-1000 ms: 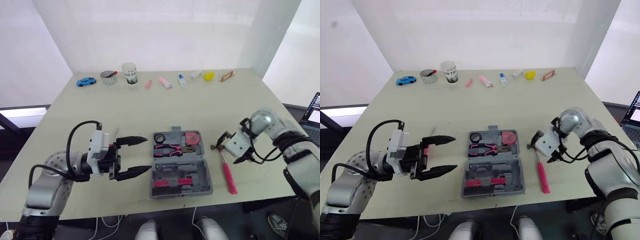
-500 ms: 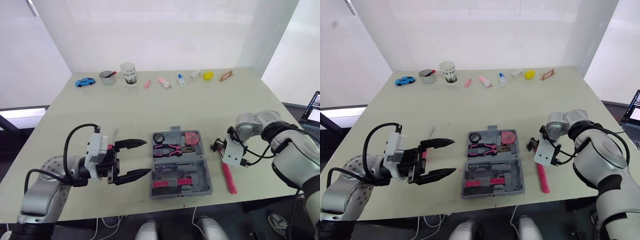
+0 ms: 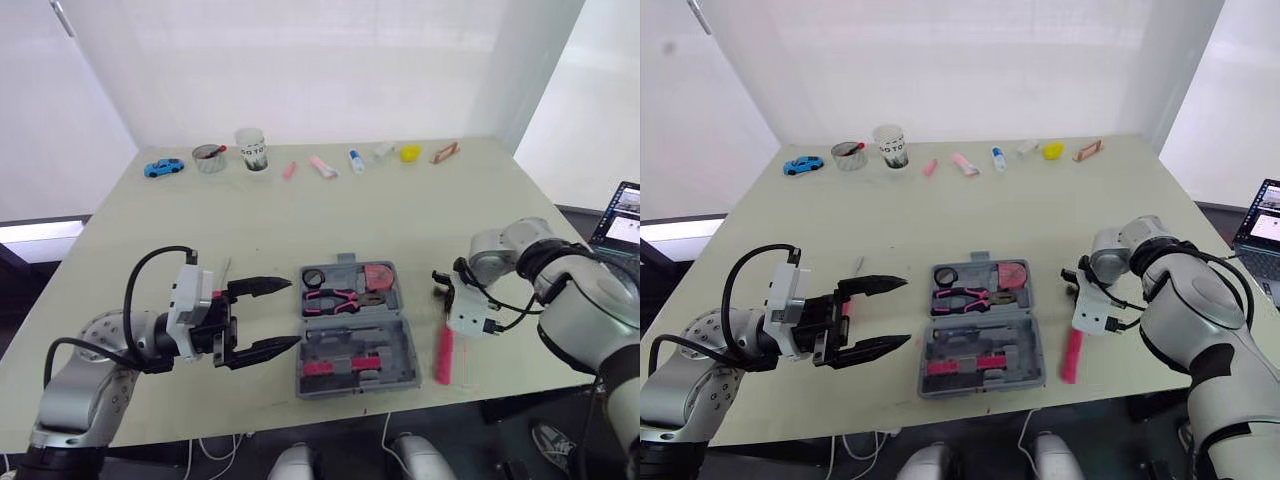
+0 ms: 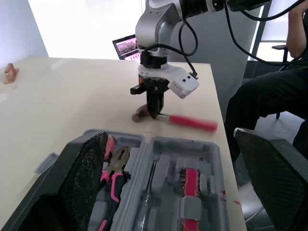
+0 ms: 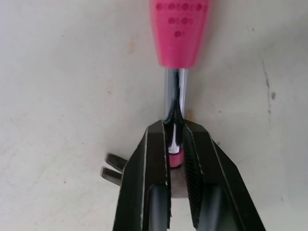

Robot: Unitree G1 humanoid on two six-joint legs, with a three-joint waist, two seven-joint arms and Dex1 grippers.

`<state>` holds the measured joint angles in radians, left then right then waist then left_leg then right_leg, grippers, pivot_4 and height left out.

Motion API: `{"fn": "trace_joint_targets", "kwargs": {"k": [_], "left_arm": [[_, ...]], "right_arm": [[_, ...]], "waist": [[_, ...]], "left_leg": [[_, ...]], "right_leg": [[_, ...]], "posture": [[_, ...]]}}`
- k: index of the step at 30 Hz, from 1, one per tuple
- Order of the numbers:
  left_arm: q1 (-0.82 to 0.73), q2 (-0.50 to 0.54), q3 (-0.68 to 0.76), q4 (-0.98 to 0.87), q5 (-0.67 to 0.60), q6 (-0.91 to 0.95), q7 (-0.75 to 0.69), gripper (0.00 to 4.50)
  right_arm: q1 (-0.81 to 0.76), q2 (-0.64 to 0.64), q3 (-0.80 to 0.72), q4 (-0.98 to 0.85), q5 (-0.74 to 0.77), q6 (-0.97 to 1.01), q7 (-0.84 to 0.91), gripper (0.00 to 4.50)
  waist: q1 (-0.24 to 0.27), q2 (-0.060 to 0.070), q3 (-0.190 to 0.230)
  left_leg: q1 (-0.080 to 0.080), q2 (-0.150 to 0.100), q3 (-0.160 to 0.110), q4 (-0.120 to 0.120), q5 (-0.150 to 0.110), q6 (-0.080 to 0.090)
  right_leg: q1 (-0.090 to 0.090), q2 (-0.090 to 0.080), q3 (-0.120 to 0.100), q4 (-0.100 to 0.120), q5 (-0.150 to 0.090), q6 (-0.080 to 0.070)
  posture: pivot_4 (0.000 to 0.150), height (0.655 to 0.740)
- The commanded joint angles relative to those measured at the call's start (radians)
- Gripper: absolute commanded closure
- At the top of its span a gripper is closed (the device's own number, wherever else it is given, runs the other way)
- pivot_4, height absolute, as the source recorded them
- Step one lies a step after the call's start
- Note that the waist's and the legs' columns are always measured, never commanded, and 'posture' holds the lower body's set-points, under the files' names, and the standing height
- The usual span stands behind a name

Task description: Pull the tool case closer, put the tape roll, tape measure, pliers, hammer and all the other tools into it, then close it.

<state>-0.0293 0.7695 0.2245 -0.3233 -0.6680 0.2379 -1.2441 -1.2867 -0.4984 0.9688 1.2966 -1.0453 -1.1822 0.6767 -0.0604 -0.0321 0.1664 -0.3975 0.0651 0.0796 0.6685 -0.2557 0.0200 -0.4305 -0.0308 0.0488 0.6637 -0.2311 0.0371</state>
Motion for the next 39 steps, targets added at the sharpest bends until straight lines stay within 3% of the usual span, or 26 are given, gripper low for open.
{"fn": "trace_joint_targets", "kwargs": {"k": [1, 12, 18, 24, 31, 39], "left_arm": [[-0.014, 0.002, 0.003, -0.019, -0.014, -0.005, -0.006, 0.00], [-0.038, -0.007, -0.013, -0.005, -0.014, -0.003, -0.014, 0.00], [-0.041, -0.012, -0.020, 0.003, -0.015, -0.005, -0.021, 0.00], [-0.044, -0.017, -0.032, 0.010, -0.014, -0.006, -0.030, 0.00], [-0.058, -0.019, -0.042, 0.022, -0.011, -0.007, -0.041, 0.00], [-0.067, -0.031, -0.047, 0.028, -0.017, -0.008, -0.046, 0.00]], "right_arm": [[0.015, 0.008, -0.015, 0.005, 0.031, -0.020, 0.030, 4.46], [0.004, -0.108, -0.131, 0.076, 0.249, -0.196, 0.330, 4.46], [0.042, -0.169, -0.323, 0.069, 0.518, -0.106, 0.644, 4.46], [0.153, -0.209, -0.441, -0.115, 0.767, 0.018, 0.837, 4.46], [0.324, -0.284, -0.568, -0.413, 0.873, 0.430, 0.777, 4.46], [0.669, -0.342, -0.765, -1.040, 1.028, 1.273, 0.672, 4.46]], "waist": [[-0.002, 0.000, 0.000], [0.005, 0.006, 0.004], [0.000, 0.007, 0.005], [0.002, 0.008, 0.005], [0.020, 0.009, 0.006], [0.033, 0.009, 0.005]], "left_leg": [[0.000, 0.000, 0.000, 0.000, 0.000, 0.000], [-0.002, 0.000, 0.000, 0.000, 0.000, 0.000], [-0.002, 0.000, -0.001, 0.000, 0.000, 0.000], [-0.002, 0.000, -0.001, 0.000, 0.000, 0.000], [-0.002, 0.000, -0.001, 0.000, 0.000, 0.000], [-0.003, 0.000, -0.002, 0.000, 0.000, 0.000]], "right_leg": [[0.000, 0.000, 0.000, 0.000, 0.000, 0.000], [-0.001, -0.001, 0.000, -0.001, 0.002, 0.003], [-0.001, 0.000, -0.001, -0.001, 0.002, 0.004], [0.000, 0.000, -0.001, -0.001, 0.002, 0.004], [0.000, 0.000, -0.001, -0.001, 0.002, 0.004], [0.000, 0.000, -0.002, -0.001, 0.002, 0.004]], "posture": [[0.150, 0.7400], [0.150, 0.7400], [0.150, 0.7400], [0.150, 0.7400], [0.150, 0.7400], [0.150, 0.7400]]}}
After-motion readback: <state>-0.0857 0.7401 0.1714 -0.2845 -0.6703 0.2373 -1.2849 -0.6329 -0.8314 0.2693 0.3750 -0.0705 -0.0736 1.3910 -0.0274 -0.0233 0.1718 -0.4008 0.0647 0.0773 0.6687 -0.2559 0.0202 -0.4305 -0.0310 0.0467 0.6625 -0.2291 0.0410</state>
